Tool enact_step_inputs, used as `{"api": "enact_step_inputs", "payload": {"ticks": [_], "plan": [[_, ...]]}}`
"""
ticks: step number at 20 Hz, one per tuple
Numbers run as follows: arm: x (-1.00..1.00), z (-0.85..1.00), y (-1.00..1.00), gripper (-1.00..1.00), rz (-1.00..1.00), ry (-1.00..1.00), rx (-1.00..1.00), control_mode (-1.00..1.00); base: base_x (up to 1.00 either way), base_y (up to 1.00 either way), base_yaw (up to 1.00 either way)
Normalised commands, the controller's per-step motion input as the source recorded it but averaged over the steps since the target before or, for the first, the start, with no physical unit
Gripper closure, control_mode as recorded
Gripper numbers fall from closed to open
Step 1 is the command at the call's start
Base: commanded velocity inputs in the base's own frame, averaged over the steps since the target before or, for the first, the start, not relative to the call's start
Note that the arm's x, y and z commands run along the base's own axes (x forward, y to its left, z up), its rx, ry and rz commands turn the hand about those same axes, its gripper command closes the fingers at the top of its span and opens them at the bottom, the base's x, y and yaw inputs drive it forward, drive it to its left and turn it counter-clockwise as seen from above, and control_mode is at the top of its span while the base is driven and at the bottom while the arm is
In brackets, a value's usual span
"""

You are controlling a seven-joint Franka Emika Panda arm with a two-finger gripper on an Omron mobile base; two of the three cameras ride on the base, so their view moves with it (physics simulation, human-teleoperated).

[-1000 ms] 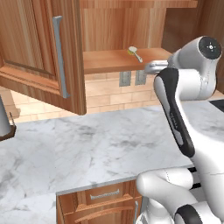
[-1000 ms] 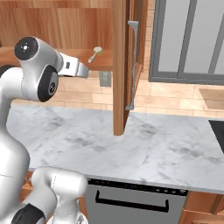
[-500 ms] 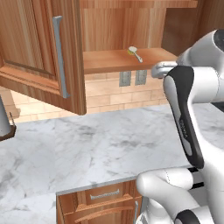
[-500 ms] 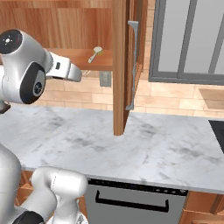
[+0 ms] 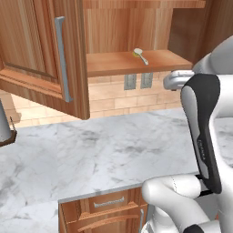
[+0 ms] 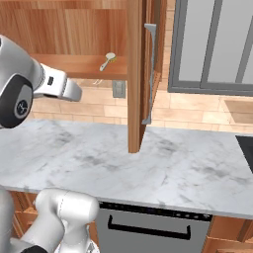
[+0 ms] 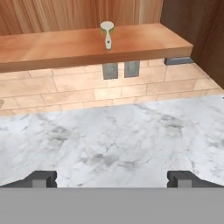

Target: Pick up the dish brush and dish brush from the sink, and place them back in the cabinet, and close the cabinet doors.

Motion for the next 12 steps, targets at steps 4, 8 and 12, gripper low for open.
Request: {"api": "enact_step_inputs", "payload": {"ticks": [4,8,12], "plan": [[-0.50,0.00,0.13,-1.00,0.00,0.06,0.00,-1.00,0.00,0.00,0.00],[-0.51,0.01,0.13,-1.00,0.00,0.06,0.00,-1.00,0.00,0.00,0.00],[-0.46,0.02,0.10,-1.00,0.00,0.06,0.00,-1.00,0.00,0.00,0.00]]}}
